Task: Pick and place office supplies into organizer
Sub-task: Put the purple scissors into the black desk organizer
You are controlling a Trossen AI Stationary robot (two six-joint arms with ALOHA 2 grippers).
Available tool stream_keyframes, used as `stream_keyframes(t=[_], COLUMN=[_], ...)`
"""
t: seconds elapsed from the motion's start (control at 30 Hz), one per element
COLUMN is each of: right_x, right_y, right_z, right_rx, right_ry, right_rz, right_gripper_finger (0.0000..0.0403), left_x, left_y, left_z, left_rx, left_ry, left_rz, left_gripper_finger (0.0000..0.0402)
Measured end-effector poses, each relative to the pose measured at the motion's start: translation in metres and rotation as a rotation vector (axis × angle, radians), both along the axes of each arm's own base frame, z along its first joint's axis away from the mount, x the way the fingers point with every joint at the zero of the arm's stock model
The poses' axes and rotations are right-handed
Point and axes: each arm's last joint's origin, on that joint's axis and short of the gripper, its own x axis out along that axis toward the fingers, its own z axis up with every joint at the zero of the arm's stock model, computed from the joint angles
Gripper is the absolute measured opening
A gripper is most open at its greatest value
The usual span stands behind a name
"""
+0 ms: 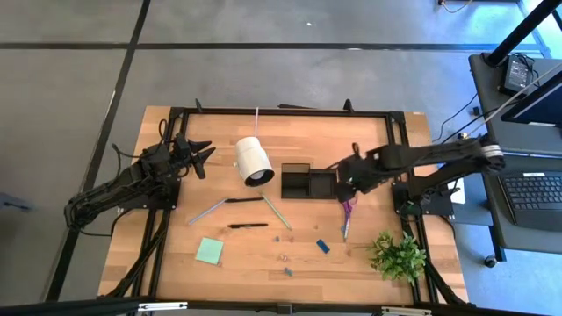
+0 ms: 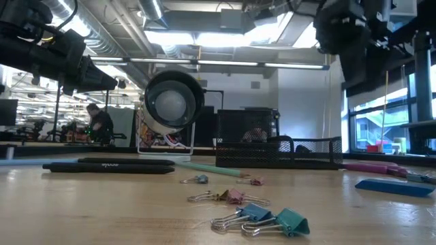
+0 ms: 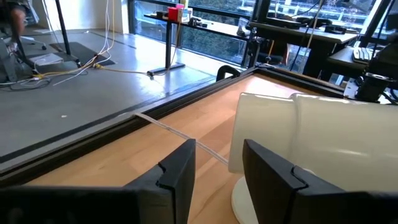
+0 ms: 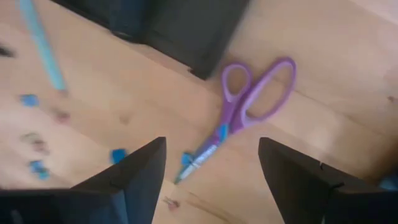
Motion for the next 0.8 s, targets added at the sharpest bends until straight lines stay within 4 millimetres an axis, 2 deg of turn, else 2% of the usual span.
stream_keyframes(t=[0.13,0.37,0.8], right_x=[0.009,0.012,0.004], right_y=[0.004,0.005,0.003], right_z=[-0.018,-0.046,-0.096], right_rx=[-0.032,-0.057,-0.108], right_ry=[0.100,0.190,0.096], right_rz=[-0.073,-0.042,-0.040], right_gripper_finger=[0.0259,0.0259,0.0259], left_x=[0.000,0.000,0.000], left_y=[0.000,0.000,0.000], left_z=[0.000,0.000,0.000], left_rx=[0.000,0.000,0.000], left_ry=[0.000,0.000,0.000], left_rz=[0.000,0.000,0.000], left_gripper_finger=[0.0127,0.0127,0.0127])
